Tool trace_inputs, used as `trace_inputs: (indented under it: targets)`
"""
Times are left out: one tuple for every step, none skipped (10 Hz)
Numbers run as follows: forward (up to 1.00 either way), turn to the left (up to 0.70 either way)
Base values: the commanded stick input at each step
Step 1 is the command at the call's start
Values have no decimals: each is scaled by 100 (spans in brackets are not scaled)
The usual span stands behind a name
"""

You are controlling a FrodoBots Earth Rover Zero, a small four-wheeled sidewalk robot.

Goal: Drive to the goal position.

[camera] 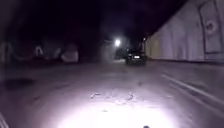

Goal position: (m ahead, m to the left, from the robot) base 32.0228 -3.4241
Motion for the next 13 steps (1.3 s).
trace_inputs:
  targets:
    - [70, 0]
    - [70, 0]
    - [70, 0]
    - [70, 0]
    - [70, 0]
    - [70, 0]
    - [70, 0]
    - [70, 0]
    - [70, 0]
    - [70, 0]
    - [70, 0]
    - [70, 0]
    - [70, 0]
